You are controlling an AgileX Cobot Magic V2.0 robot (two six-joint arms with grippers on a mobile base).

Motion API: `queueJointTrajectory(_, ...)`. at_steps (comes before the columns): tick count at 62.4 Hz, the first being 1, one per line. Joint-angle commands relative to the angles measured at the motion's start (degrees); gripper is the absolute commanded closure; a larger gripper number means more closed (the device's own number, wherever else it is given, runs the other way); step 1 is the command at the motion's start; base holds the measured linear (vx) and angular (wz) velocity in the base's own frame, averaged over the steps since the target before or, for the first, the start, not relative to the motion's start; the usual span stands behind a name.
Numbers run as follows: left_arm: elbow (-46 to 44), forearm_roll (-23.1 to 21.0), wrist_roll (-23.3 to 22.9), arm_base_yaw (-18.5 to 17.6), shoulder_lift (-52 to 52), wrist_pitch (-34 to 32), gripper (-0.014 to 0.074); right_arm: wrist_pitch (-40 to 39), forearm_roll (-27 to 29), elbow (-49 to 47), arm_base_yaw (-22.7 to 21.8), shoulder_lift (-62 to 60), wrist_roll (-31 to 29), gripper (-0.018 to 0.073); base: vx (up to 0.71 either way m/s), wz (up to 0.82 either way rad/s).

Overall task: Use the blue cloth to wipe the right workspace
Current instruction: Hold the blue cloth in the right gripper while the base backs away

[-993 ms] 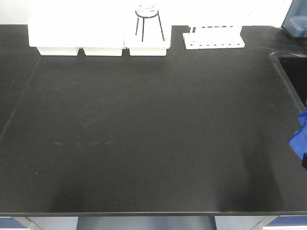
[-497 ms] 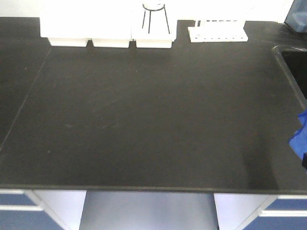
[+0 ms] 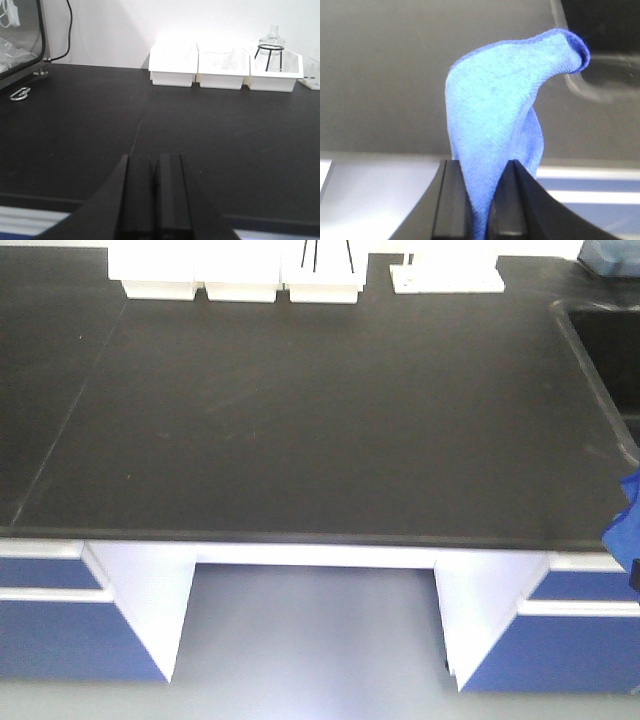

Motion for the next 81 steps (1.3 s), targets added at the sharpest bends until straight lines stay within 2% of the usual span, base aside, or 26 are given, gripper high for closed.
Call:
queueJointTrajectory(1, 1.7, 0.1, -0.5, -0.2, -0.8, -4.6, 0.0602, -4.1, -0.3, -1.5, -0.2, 0.1, -0.7, 0.0562, -0.29, -0.02)
queueJointTrajectory(81, 1.7, 0.1, -0.5, -0.2, -0.8, -4.6, 0.0602, -3.5, -0.3, -1.5, -0.2, 0.1, -0.7, 0.0562, -0.32, -0.03)
